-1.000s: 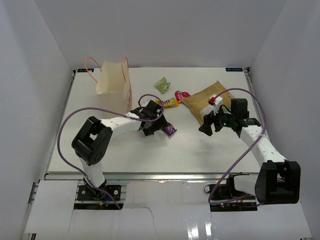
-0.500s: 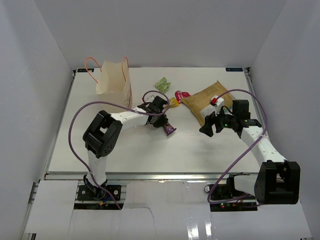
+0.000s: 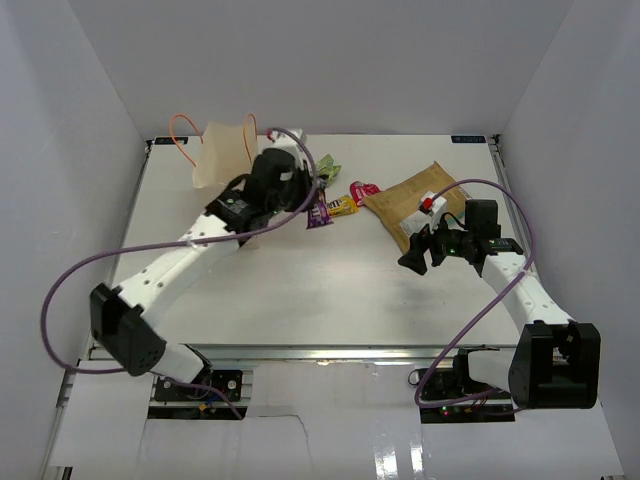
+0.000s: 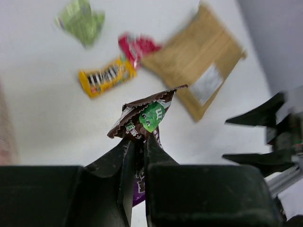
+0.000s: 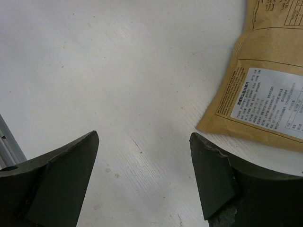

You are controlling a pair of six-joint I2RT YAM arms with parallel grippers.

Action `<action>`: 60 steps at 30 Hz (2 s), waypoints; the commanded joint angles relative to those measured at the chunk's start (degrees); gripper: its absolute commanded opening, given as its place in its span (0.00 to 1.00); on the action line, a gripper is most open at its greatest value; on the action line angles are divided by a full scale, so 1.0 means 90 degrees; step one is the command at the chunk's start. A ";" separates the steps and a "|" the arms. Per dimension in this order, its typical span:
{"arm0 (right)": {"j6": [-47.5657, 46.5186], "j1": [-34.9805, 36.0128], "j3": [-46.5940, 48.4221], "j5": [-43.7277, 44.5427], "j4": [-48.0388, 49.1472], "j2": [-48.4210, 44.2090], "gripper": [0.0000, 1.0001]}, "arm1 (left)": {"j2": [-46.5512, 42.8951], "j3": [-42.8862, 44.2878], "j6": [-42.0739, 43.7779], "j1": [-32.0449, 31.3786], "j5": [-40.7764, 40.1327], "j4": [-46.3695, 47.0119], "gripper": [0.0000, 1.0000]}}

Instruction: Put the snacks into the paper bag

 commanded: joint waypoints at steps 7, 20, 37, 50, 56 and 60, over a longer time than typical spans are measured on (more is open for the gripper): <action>-0.0210 -0.0039 0.0292 -0.0296 -0.0010 0.0173 0.83 | -0.0765 0.2838 0.2037 0.1823 -0.0220 -0.1406 0.17; -0.0230 -0.0039 0.0361 -0.0179 -0.0068 0.0037 0.83 | 0.0720 0.3378 0.2154 0.2722 -0.1030 -0.1162 0.18; -0.0249 -0.0048 0.0342 -0.0179 -0.0068 0.0134 0.83 | 0.0476 0.1991 0.2360 0.2859 0.0395 -0.0917 0.54; 0.4337 -0.0175 0.1835 0.3394 -0.0019 0.1344 0.84 | -0.1103 0.2012 0.1618 0.2859 -0.0466 -0.0265 0.95; 0.5442 -0.0643 0.2363 0.3257 0.0000 0.1931 0.92 | -0.2735 0.0147 0.0888 0.2859 0.1506 0.0713 0.98; 0.5805 -0.0907 0.2217 0.3054 0.0020 0.2068 0.94 | -0.3195 -0.0664 0.0203 0.2850 0.2522 0.0889 0.98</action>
